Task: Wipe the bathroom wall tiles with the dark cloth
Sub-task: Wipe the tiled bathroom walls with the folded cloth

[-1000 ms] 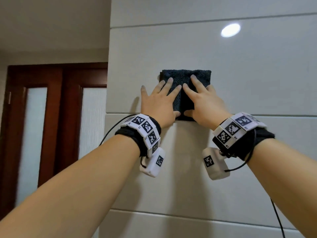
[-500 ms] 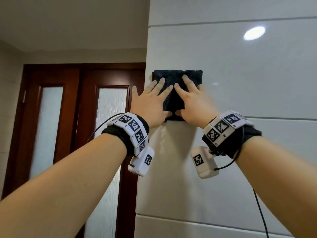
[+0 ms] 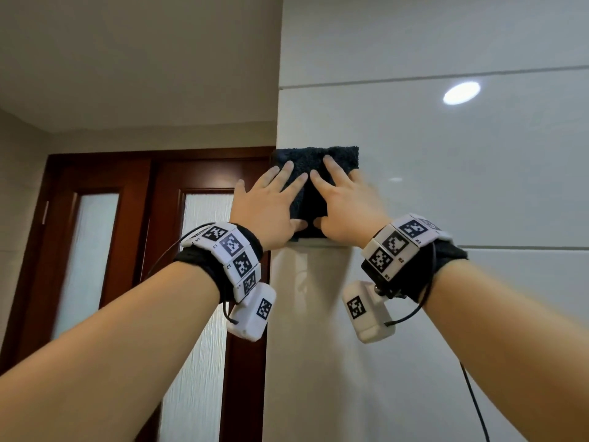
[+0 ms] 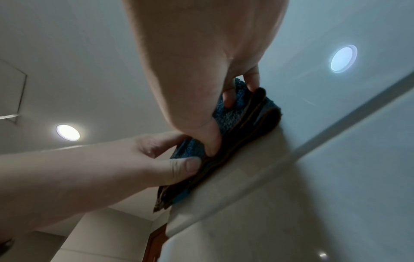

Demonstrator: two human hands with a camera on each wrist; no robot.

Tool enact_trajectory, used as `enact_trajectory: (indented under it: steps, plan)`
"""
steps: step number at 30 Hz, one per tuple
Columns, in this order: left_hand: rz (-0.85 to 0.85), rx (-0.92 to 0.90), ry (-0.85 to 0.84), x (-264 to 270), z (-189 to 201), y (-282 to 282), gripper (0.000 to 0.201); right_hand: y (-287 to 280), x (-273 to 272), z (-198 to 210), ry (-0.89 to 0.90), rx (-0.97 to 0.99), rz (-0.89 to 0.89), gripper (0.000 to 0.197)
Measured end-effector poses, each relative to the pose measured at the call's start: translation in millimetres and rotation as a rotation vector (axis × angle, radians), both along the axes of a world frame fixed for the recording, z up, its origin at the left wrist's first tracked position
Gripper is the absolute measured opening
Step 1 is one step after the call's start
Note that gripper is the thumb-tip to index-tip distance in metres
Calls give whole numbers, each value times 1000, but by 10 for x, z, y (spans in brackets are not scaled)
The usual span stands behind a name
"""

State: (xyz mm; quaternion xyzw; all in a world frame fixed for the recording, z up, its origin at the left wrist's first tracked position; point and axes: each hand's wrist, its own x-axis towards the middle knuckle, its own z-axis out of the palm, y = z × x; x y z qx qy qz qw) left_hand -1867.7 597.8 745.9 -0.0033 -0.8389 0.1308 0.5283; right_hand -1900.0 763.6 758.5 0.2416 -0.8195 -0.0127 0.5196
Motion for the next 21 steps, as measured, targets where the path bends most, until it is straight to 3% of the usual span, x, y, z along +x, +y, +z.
enact_trajectory:
  steps: [5,12,21]
  plan:
    - [8,20,-35,21,298,-6,86,-38,49,246,61,10,-53,82]
    - [-15,76,-25,-23,737,86,83,17,52,441,186,-26,-27,57]
    - [-21,109,-20,-45,1230,151,80,-78,30,1012,223,2,-101,57]
